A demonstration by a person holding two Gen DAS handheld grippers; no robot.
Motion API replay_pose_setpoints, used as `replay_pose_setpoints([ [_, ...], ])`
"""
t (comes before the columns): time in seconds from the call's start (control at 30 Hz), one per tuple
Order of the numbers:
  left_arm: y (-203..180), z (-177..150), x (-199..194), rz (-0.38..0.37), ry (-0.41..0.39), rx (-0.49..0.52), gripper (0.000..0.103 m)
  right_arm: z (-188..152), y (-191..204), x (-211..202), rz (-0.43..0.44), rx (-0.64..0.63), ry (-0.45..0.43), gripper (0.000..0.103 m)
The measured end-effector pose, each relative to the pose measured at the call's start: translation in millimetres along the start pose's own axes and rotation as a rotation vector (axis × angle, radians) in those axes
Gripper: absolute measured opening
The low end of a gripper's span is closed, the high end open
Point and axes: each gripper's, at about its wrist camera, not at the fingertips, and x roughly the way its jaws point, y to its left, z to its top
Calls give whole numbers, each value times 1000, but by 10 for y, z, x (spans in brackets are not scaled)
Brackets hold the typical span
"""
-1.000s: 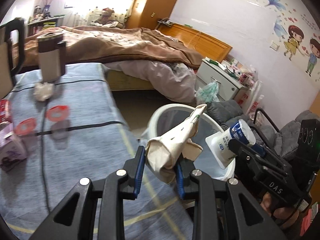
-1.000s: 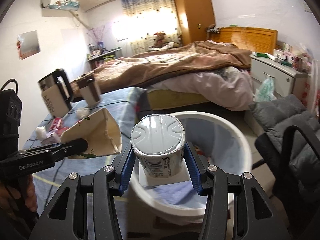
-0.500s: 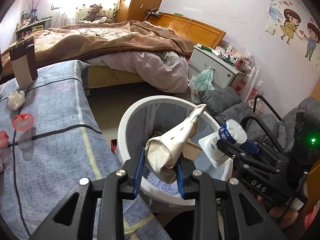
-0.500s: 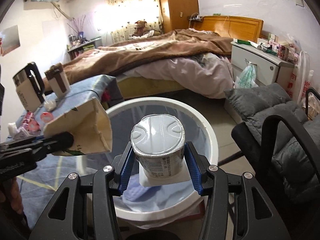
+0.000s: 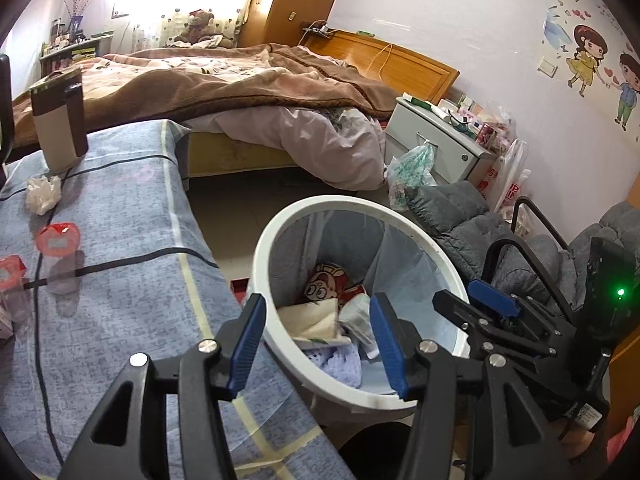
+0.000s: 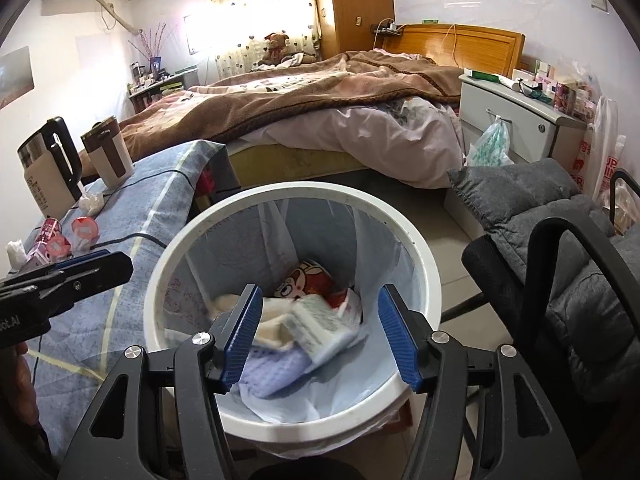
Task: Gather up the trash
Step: 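Open the right tool to drop the yogurt cup while the left tool drops the wrapper, then move both open tools back over the table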
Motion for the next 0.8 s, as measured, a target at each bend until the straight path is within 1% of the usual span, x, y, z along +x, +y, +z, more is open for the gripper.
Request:
replay_pose_setpoints([
  [0.4, 216, -66, -369, 51, -43, -31, 58, 32, 255, -206, 39, -9, -45, 61],
  [0.5, 272, -101, -478, 92, -61, -26, 59, 35, 328, -252, 47, -16, -56, 61],
  [0.6, 353, -116, -566, 89, -74, -47, 59, 37, 424, -285, 61, -23, -63, 61],
  [0.8, 523, -179, -753, 114, -102, -79, 59, 36, 613, -331, 85, -45, -70, 61],
])
